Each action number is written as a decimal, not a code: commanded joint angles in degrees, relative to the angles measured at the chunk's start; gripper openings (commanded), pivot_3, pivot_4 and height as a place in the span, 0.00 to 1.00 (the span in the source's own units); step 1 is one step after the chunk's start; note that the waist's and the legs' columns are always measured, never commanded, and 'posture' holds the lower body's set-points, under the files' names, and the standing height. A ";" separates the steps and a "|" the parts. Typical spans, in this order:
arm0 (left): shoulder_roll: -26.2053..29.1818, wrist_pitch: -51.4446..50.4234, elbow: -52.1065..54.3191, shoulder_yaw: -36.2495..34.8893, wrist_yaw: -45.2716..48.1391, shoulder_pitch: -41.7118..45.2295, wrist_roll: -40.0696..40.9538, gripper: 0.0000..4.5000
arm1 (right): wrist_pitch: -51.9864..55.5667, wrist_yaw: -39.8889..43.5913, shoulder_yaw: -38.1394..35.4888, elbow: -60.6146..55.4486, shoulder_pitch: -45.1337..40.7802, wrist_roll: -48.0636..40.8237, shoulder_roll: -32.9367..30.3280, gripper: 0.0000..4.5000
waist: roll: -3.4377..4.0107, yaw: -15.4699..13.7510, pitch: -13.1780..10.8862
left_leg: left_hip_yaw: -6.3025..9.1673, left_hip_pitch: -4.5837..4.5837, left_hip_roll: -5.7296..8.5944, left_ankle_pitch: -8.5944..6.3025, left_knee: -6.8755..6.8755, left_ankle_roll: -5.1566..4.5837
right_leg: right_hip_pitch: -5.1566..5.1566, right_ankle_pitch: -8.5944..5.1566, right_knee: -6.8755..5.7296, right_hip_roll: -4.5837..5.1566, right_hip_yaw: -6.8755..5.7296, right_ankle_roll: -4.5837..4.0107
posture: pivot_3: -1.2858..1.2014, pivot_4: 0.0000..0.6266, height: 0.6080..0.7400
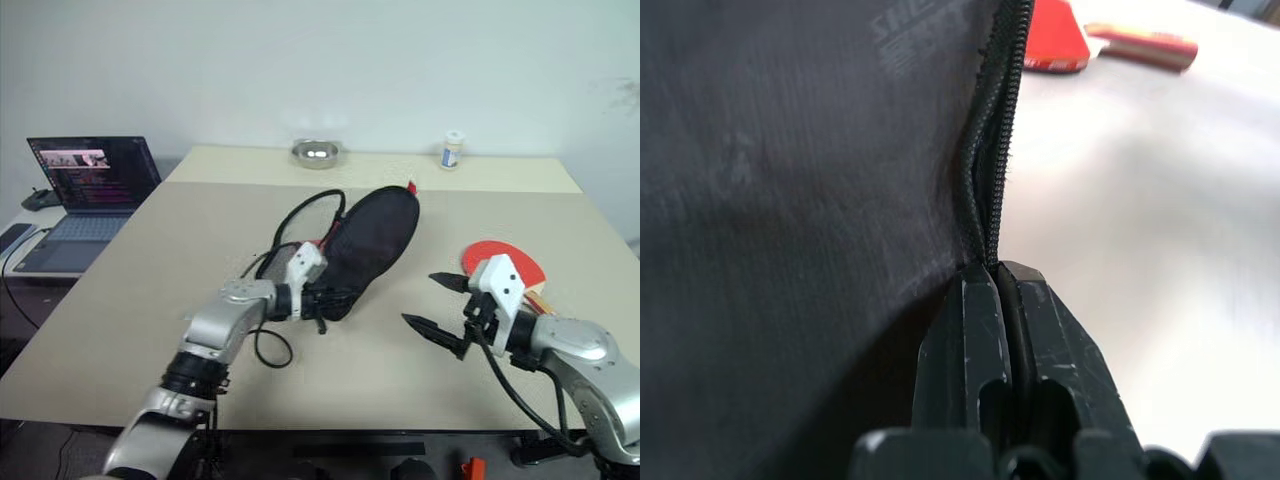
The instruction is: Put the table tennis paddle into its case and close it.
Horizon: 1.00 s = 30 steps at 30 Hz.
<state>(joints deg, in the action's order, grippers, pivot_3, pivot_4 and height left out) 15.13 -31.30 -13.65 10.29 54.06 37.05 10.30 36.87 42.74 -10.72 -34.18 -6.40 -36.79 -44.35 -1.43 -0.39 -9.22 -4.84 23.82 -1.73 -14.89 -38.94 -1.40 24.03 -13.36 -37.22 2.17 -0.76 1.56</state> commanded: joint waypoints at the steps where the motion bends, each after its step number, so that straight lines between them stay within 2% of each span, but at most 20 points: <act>1: -3.50 -0.24 -2.16 1.08 -2.71 3.27 0.10 0.01 | -0.66 1.36 -2.89 -0.42 0.64 -0.80 -1.50 1.00 | -0.02 -0.01 -0.01 | 0.01 0.01 0.00 0.00 0.00 0.00 | 0.00 0.00 0.02 0.00 -0.01 0.00 | 0.52 0.24 1.00; 15: -14.56 3.35 -17.25 2.28 -10.59 10.29 -2.56 0.01 | -0.58 2.63 -5.29 -0.26 1.90 -1.19 -3.75 1.00 | -0.04 -0.02 -0.02 | 0.04 0.04 0.03 -0.01 0.01 0.00 | 0.01 0.00 0.06 -0.01 0.01 0.01 | 0.52 0.24 1.00; 19: -16.08 5.35 -18.79 2.71 -9.32 10.96 -2.78 0.23 | -0.19 2.39 -5.88 -0.18 1.64 -1.63 -3.79 1.00 | -0.04 -0.05 -0.02 | 0.04 0.06 0.04 -0.01 0.01 -0.01 | 0.01 -0.01 0.11 0.00 0.01 0.04 | 0.52 0.24 1.00; 25: -15.72 6.08 -15.47 2.58 -7.50 10.08 -1.62 0.70 | 0.35 0.09 -6.53 0.42 0.93 -2.26 -2.45 1.00 | -0.04 0.14 -0.02 | 0.04 0.04 0.02 -0.01 0.03 -0.01 | 0.02 0.00 0.08 -0.01 0.02 0.01 | 0.52 0.24 1.00; 28: -12.37 6.55 -9.59 3.29 -4.02 7.97 -1.26 0.93 | 2.26 -3.89 -6.97 1.29 -0.67 -2.45 -1.02 1.00 | -0.04 0.30 -0.02 | 0.04 0.05 0.02 -0.01 0.03 -0.01 | 0.03 0.00 0.08 0.00 0.04 0.00 | 0.52 0.24 1.00; 30: -8.94 6.74 -5.81 2.70 -1.61 6.49 -0.76 0.93 | 6.11 -8.07 -7.34 1.52 -1.67 -2.69 -0.44 1.00 | -0.03 0.41 -0.02 | 0.04 0.05 0.01 -0.01 0.04 0.00 | 0.03 0.00 0.08 0.00 0.04 -0.01 | 0.52 0.24 1.00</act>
<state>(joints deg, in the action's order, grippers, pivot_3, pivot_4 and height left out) 4.12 -25.63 -24.26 13.68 50.08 43.92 8.23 40.23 38.23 -15.76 -32.33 -7.00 -38.53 -44.93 -1.46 0.02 -9.24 -4.81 23.86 -1.74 -14.90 -38.90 -1.40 24.06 -13.36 -37.14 2.16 -0.71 1.55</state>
